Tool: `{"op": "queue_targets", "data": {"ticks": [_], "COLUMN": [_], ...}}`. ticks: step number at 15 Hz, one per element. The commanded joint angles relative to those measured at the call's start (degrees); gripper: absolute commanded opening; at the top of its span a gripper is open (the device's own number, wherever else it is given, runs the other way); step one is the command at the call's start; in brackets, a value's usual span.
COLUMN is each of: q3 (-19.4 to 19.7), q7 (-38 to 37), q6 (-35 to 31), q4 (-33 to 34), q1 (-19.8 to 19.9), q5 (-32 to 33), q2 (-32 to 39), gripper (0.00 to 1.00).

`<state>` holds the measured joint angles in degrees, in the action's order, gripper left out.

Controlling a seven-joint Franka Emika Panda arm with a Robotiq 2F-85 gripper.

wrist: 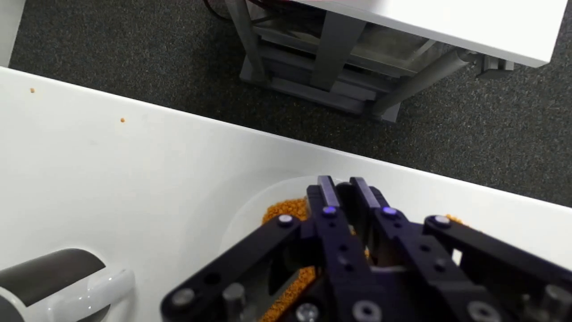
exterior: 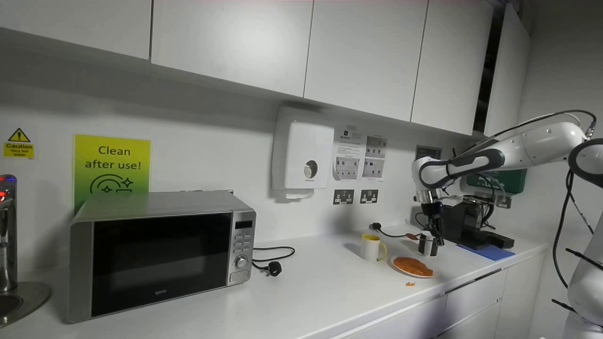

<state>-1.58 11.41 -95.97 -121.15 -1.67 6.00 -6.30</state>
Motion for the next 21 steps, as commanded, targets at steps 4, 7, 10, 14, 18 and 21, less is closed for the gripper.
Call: {"op": "queue_targets", "data": {"ticks": [4, 7, 10, 14, 18, 21], "q3": [-0.4, -0.5, -0.8, -1.4, -2.2, -2.4], "q7": [-2.0, -2.6, -3.2, -3.8, -4.7, -5.6], "q6": [3.0, 3.1, 3.2, 3.3, 3.4, 3.7], "q4": [2.6, 3.3, 4.0, 5.0, 6.6, 8.2], "q1": [-0.4, -0.5, -0.9, -1.3, -1.7, -2.2], "q5": [0.0, 0.1, 0.1, 0.0, -0.2, -0.2], "q2": [-0.5, -0.1, 0.1, 0.4, 1.4, 2.6], "gripper": [0.03, 0.03, 0.03, 0.03, 0.03, 0.03]}}
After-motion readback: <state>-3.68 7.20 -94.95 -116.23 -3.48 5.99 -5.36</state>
